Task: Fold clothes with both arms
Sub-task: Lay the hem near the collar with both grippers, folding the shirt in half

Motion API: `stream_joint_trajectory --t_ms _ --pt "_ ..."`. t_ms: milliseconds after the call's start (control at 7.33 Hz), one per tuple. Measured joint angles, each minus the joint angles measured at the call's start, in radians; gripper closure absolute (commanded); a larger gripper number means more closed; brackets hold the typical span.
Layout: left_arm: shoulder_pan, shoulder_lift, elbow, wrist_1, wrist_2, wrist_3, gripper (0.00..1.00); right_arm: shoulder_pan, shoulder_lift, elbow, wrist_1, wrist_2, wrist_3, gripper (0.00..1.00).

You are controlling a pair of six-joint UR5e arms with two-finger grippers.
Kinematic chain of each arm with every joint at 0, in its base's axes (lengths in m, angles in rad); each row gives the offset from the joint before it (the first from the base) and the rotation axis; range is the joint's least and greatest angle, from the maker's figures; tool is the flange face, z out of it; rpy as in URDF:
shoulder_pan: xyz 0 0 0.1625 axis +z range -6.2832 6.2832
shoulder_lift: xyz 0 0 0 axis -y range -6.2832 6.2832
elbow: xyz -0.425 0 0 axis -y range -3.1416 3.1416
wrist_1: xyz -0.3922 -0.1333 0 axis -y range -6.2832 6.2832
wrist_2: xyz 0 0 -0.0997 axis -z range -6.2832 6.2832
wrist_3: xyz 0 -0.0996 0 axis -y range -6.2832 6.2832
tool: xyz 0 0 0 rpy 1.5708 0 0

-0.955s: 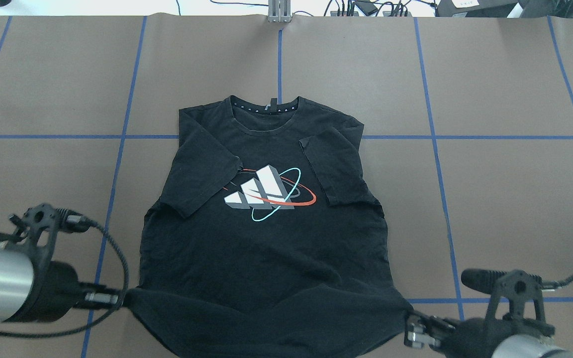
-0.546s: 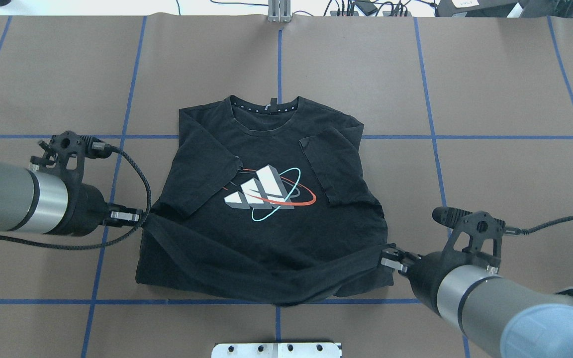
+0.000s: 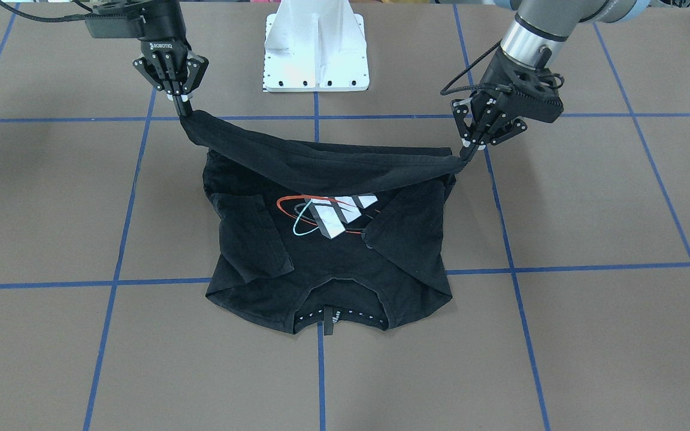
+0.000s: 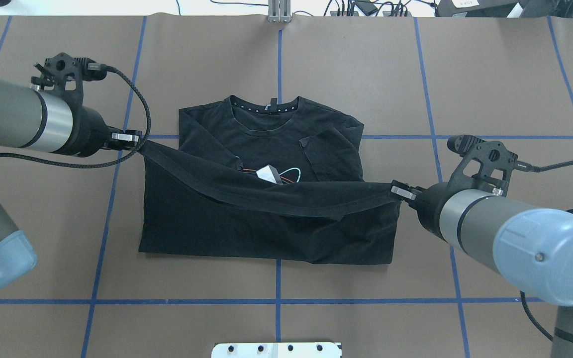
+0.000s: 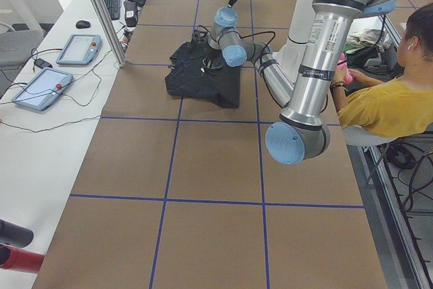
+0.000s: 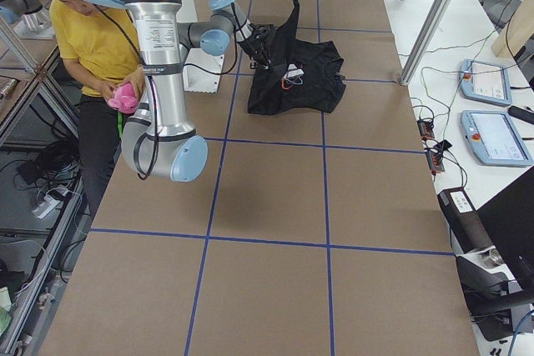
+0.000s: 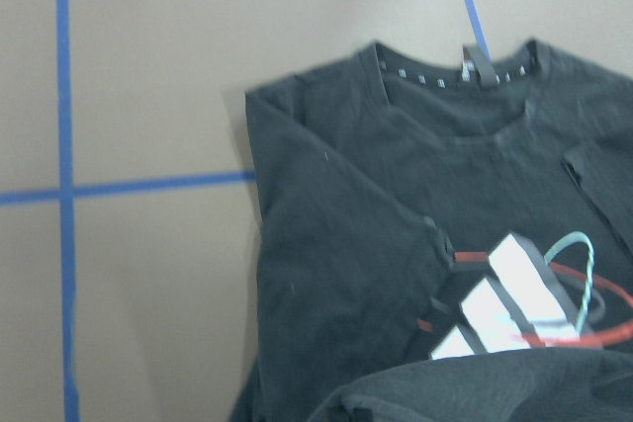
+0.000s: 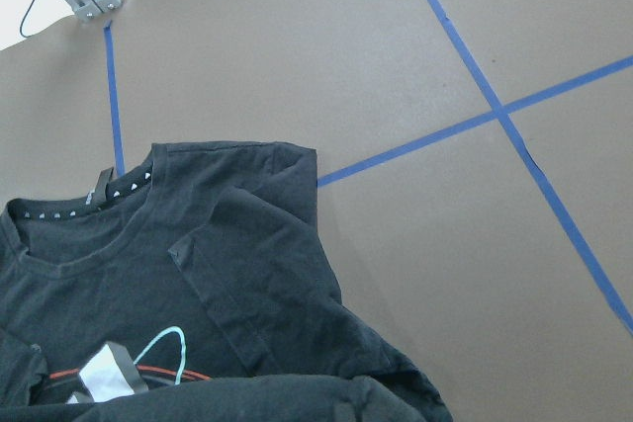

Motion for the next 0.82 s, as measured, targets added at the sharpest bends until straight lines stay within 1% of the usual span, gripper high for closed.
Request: stream_joint_trajectory --t_ms 409,546,819 --pt "-0.032 -0.109 0.148 -0.009 0.032 0.005 1.0 0.132 0.156 -0.191 0.004 0.083 -0.046 1.0" --pt "-0.04 -0.135 0.195 -0.013 0.049 0.012 1.0 0.176 0.194 -0.251 0.005 0.111 -0.067 1.0" --pt "-0.048 -0.165 0.291 -0.056 0.092 0.027 1.0 0.236 0.29 -0.384 0.007 0.139 -0.084 1.0"
